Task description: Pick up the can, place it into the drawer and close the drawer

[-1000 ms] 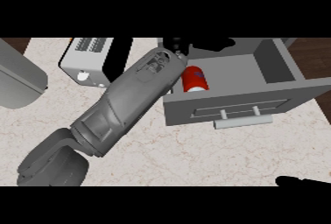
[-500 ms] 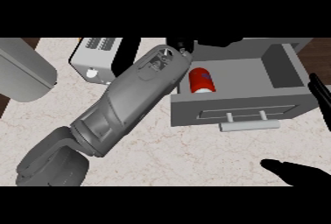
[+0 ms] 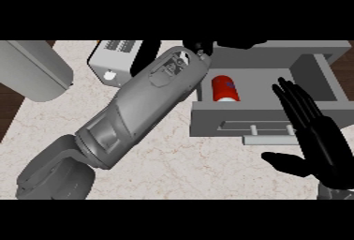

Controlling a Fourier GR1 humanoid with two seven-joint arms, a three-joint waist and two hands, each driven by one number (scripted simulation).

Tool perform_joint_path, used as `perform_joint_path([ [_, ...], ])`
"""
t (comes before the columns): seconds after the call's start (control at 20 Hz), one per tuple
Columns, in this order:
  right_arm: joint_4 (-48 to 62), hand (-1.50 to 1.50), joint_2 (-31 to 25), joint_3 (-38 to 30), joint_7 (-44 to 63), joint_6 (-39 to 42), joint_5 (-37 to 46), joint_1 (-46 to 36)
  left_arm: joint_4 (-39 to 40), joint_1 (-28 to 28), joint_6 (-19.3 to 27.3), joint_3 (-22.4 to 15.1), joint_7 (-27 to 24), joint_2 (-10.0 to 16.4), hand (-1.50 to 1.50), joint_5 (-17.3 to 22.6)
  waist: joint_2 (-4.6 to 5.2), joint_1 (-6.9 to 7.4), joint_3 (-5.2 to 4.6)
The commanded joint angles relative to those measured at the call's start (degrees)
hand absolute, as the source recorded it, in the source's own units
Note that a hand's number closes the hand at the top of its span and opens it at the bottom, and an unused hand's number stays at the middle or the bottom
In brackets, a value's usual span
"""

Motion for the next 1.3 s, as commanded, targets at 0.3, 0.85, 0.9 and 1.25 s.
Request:
perform_joint_path([
  [0.3,23.9,-1.5,6.1,0.1,-3.3,-15.7,9.0,-7.6,-8.2,1.7,-0.6,-0.4,8.7,6.5,-1.5,-3.8,-0.39,1.71,0.04],
  [0.85,45.5,-1.5,5.8,-5.5,-5.5,-24.4,12.7,-18.7,-24.7,9.8,-1.7,-2.3,16.5,18.0,-1.5,-6.7,-0.53,3.52,0.03],
  [0.9,46.8,-1.5,6.6,-5.1,-5.5,-26.4,13.9,-18.6,-25.2,12.5,-1.8,-1.8,15.5,18.4,-1.5,-6.4,-0.36,3.39,0.02],
  [1.25,61.4,-1.5,6.0,-9.9,-6.4,-35.2,16.1,-29.2,-31.6,15.2,-4.5,-1.4,19.0,24.4,-1.5,-6.9,0.13,4.44,0.09],
])
